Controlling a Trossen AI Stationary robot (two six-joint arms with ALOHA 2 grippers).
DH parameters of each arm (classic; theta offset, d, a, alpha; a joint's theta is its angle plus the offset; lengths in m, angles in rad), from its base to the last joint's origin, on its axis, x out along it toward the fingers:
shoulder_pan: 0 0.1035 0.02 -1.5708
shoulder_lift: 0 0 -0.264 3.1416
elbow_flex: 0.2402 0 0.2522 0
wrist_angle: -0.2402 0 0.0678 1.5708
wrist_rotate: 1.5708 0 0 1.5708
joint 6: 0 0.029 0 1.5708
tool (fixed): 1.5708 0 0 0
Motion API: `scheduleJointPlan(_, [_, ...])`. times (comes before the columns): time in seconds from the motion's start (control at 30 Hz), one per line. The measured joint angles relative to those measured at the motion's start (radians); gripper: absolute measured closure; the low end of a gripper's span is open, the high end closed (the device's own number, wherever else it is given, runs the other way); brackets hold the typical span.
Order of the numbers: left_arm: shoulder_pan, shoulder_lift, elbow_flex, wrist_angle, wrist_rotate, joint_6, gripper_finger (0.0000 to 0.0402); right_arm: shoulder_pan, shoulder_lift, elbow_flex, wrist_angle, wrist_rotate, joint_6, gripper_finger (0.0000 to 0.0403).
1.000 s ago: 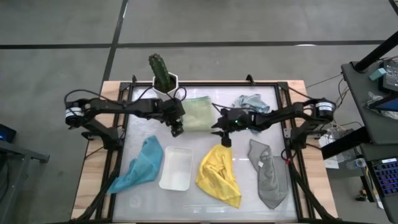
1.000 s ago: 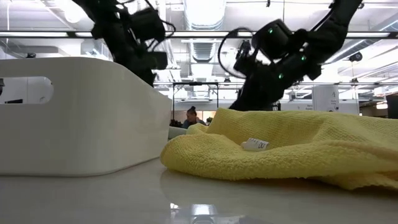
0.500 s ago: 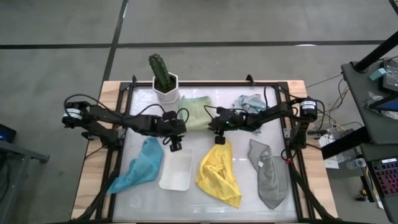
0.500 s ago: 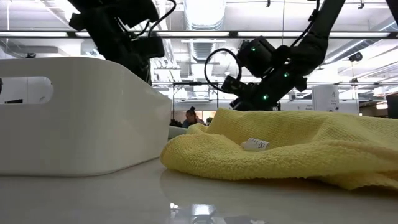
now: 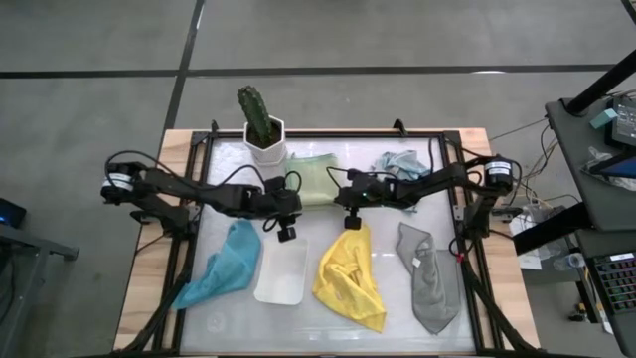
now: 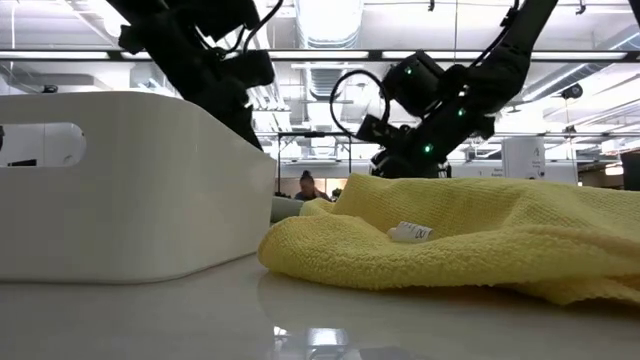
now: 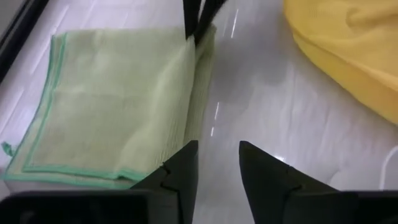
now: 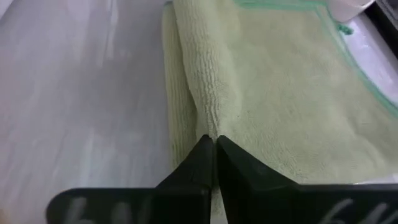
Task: Fold microfiber towels
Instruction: Fold the green microfiber towel
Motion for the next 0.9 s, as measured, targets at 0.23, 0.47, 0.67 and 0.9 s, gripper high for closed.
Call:
scheduleJointPlan(0.23, [0.0,0.075,-0.009,0.004,0.012,0.002,0.0326,0.001,-0.062,0.0,-0.113,-0.001,0.028,0.0394])
scheduleJointPlan(0.47, [0.003,0.089,-0.009,0.003,0.012,0.02,0.0342,0.01,-0.034,0.0,-0.167,-0.001,0.061,0.0394])
scheduleJointPlan(0.67, [0.007,0.083,-0.009,0.002,0.011,0.039,0.0343,0.01,-0.008,0.0,-0.161,-0.005,0.083,0.0394])
scheduleJointPlan(0.9, [0.018,0.09,-0.01,0.077,0.011,0.084,0.0343,0.01,-0.012,0.006,-0.165,-0.034,0.096,0.0363])
